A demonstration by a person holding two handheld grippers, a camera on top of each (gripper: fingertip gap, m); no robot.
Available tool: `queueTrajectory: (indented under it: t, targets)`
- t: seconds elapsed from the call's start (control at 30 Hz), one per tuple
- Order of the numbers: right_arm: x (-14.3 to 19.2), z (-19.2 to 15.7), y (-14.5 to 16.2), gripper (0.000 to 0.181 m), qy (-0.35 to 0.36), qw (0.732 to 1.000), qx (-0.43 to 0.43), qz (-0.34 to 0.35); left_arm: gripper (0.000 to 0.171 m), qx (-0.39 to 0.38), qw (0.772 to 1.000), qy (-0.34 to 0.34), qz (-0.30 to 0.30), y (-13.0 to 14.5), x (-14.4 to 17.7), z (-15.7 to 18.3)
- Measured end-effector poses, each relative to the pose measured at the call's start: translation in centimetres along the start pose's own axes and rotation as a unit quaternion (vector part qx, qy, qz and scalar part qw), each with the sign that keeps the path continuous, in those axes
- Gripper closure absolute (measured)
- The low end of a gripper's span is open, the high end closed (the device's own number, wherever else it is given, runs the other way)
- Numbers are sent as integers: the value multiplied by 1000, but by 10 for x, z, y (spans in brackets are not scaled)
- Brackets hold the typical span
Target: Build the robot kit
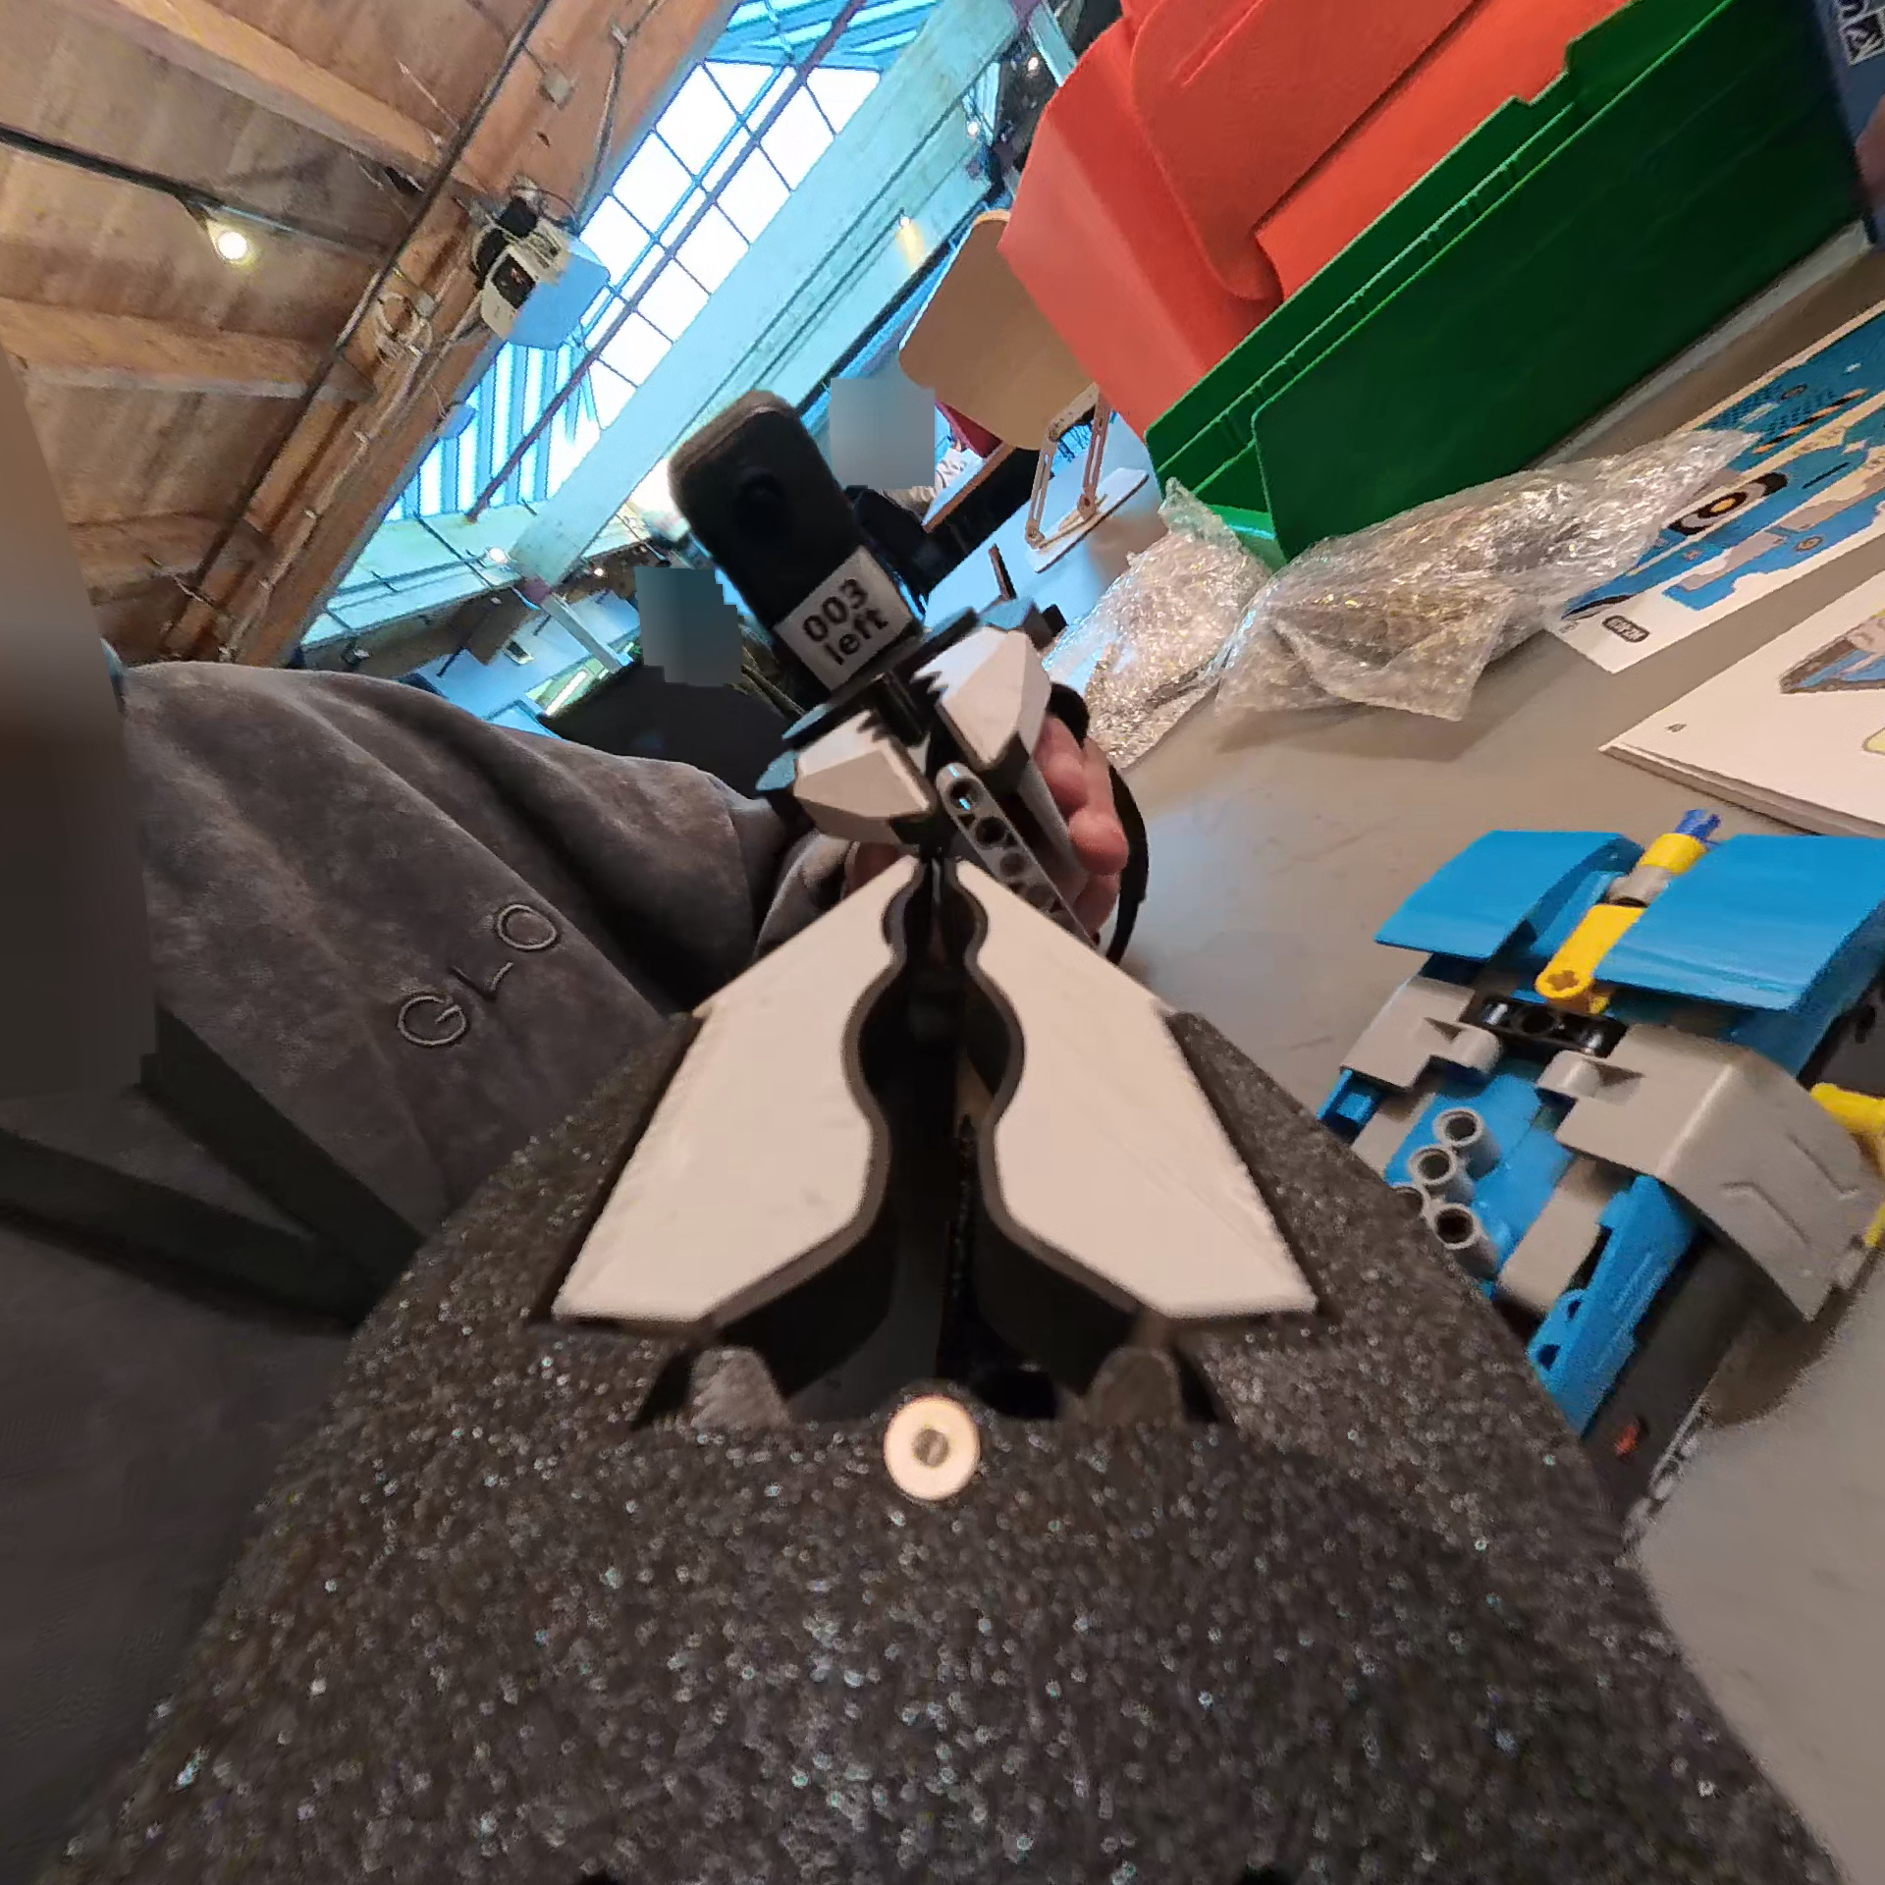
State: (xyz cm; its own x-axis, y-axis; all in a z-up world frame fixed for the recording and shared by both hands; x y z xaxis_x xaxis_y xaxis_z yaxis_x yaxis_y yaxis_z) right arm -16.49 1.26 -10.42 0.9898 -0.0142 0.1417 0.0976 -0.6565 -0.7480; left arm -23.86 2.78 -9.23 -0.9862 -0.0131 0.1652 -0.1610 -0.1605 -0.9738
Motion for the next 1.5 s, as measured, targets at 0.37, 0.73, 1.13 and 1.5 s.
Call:
queueTrajectory:
  t: [0.37,0.73,1.13,1.5]
  targets:
    - [4,4,-2,181,39,999,15,10,164,111,992,55,14,5,-1,-11]
    - [1,14,-1,181,54,997,-45,34,165,87,996,-5,-1,8,-3,-15]
    - [-1,10,0,180,193,979,70,-11,164,136,991,7,-3,13,-6,-21]
    - [22,4,-5,181,171,981,87,23,164,172,982,63,37,4,11,-36]
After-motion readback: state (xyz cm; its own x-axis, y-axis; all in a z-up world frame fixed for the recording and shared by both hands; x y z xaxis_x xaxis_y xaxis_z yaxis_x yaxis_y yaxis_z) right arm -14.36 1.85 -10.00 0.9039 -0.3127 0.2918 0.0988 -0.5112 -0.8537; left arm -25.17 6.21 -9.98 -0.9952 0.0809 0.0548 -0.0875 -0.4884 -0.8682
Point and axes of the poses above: each gripper's, where its closed fingertips meet, x back along the fingers, y out of its underside, z = x × y across the jaws, the point moved 5 cm from there along x, back along the fingers, and after that the axes turned 13 degrees about -z, right-handed, at the moved point
